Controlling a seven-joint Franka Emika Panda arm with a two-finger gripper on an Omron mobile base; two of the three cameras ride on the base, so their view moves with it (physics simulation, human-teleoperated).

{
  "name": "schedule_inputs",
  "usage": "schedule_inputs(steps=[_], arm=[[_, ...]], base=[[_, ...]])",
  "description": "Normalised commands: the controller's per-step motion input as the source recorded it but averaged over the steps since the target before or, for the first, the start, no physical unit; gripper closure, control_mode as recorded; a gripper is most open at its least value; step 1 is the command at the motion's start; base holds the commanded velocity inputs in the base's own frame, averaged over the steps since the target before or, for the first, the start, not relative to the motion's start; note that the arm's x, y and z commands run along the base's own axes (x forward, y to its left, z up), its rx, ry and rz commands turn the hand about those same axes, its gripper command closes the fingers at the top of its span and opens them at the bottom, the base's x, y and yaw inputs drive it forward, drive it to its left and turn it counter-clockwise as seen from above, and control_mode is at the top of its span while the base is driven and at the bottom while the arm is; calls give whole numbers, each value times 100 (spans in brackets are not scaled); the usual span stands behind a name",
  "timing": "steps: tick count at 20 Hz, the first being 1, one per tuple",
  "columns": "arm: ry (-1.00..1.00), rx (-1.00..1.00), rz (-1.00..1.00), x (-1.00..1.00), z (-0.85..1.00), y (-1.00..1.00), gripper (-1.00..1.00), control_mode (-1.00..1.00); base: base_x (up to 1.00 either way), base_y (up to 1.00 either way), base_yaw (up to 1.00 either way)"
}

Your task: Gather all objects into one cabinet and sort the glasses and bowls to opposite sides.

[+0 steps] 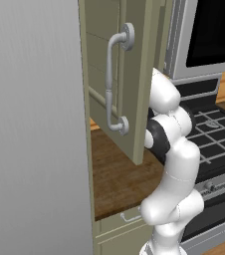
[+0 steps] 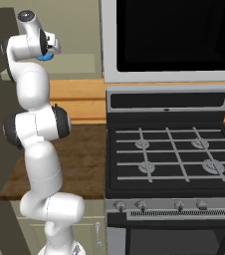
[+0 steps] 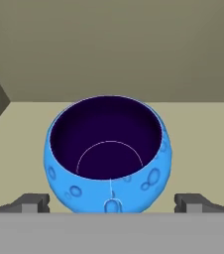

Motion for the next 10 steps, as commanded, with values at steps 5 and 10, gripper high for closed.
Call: schedule_inputs(steps=[5,10], arm=[[0,0,0,0,0,0,100,-100],[0,0,0,0,0,0,100,-100]], base=[[0,0,0],[0,0,0]])
